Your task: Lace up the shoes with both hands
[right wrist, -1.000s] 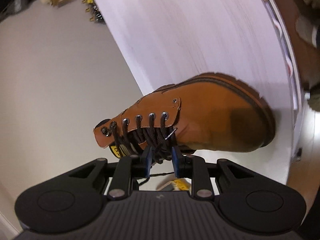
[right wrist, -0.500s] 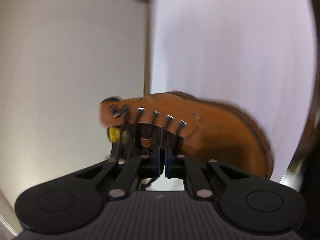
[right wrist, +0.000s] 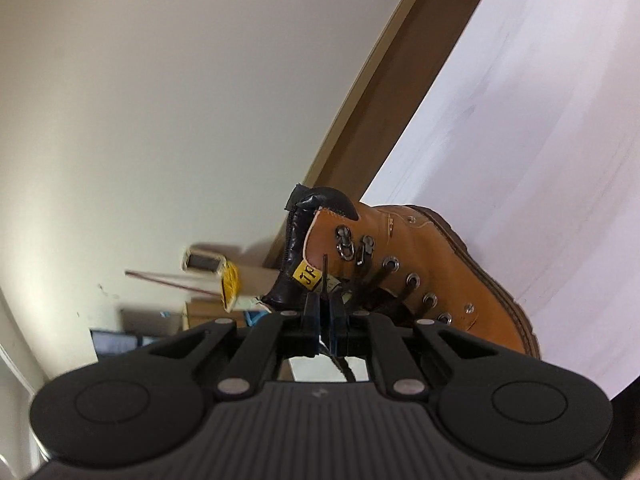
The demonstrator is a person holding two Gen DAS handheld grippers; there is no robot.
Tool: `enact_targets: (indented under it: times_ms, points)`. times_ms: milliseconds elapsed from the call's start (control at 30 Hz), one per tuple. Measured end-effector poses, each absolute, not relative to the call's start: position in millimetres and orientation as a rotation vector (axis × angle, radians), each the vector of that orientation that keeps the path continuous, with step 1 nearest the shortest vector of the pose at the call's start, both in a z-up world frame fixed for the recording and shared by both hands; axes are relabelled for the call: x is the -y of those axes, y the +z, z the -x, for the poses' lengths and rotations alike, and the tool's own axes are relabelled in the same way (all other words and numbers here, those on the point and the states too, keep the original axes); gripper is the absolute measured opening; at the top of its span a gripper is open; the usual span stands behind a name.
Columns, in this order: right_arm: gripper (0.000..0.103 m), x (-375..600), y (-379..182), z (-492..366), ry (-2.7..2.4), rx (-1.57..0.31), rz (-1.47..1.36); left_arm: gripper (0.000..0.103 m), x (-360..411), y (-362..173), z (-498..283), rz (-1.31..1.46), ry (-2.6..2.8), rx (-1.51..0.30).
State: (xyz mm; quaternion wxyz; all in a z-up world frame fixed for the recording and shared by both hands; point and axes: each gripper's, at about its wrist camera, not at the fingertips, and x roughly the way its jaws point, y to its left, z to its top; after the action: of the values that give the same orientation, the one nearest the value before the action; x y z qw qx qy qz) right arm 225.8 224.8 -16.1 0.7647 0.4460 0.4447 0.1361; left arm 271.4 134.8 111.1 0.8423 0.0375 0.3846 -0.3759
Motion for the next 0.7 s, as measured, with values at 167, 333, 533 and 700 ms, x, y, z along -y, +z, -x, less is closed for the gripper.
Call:
enact_targets:
  times_ms: [167, 333, 533, 700]
  points:
    - [0.006, -217.0, -28.2, -220.2, 0.283, -1.004, -0.972, 0.009, -82.5, 119.1, -299.2, -0.305, -0.848, -0.795]
    - [0.006, -210.4, -40.0, -211.9, 0.265, -1.0, -1.021, 0.009, -58.5, 108.5, -316.8, -0.357, -0.933, -0.847]
    - [0.006, -209.6, -51.6, -212.5, 0.262, -0.98, -1.074, 0.01, -44.2, 97.2, -313.4, -0.584, -0.917, -0.789]
    - [0.006, -210.4, -60.7, -217.2, 0.26, -0.972, -1.105, 0.009, -28.6, 88.7, -284.9, -0.861, -0.919, -0.659]
